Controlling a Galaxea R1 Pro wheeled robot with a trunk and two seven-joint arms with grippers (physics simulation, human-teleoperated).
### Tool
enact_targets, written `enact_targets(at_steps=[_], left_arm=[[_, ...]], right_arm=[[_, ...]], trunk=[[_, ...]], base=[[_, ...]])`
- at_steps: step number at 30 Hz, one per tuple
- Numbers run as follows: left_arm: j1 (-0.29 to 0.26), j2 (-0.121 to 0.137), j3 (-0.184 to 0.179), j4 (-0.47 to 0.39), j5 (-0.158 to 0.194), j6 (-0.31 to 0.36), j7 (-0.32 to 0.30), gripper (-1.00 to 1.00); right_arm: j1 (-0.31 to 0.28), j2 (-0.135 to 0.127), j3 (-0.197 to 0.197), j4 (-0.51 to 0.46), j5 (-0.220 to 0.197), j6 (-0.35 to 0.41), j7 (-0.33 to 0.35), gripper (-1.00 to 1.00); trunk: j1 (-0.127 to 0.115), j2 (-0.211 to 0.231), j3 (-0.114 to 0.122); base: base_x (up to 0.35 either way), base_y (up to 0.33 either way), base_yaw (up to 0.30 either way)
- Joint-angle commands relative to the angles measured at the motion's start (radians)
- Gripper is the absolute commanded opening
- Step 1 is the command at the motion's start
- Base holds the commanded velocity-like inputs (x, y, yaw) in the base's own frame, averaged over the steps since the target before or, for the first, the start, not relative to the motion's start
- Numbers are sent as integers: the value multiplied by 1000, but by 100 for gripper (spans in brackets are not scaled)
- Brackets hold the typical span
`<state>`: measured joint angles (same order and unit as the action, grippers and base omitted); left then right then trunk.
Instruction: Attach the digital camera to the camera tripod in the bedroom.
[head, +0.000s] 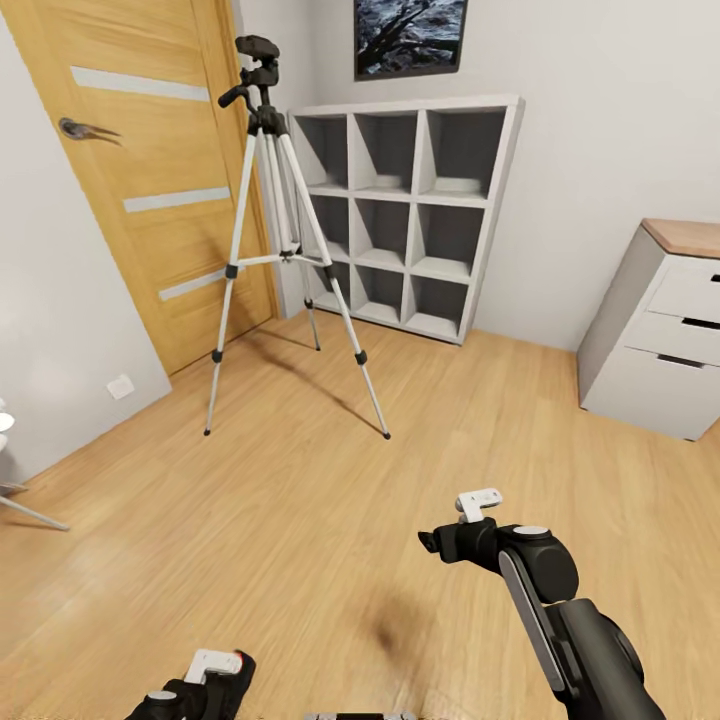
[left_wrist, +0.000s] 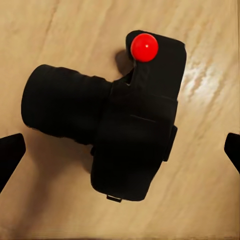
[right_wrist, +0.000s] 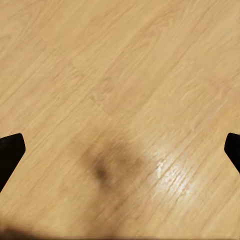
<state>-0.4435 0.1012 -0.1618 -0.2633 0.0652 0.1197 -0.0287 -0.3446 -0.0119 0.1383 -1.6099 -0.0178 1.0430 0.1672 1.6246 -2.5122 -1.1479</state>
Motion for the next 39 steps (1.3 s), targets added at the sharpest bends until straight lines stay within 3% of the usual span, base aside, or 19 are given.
enact_targets(at_steps=[1,7,23,31,39], left_arm=[[0,0,-15,-2,2,7,-1,100],[-1,2,-39,2,-18,11,0,100],[-9,7,-45,4,-25,20,-2,100],[-43,10,-50,3,-42,70,-5,100],[-69,10,-55,-4,-78,77,-14,100]], right_arm=[[-1,0,1,-1,-1,4,0,100],[-1,0,1,-1,-1,4,0,100],[-1,-1,1,-1,-1,4,0,100],[-1,0,2,-1,-1,4,0,100],[-1,1,3,-1,-1,4,0,100]], trunk=[[0,-1,-5],[3,-2,-28],[10,-6,-90],[14,-8,-121],[14,-8,-121]], base=[[0,0,0],[0,0,0],[0,0,0],[0,0,0],[0,0,0]])
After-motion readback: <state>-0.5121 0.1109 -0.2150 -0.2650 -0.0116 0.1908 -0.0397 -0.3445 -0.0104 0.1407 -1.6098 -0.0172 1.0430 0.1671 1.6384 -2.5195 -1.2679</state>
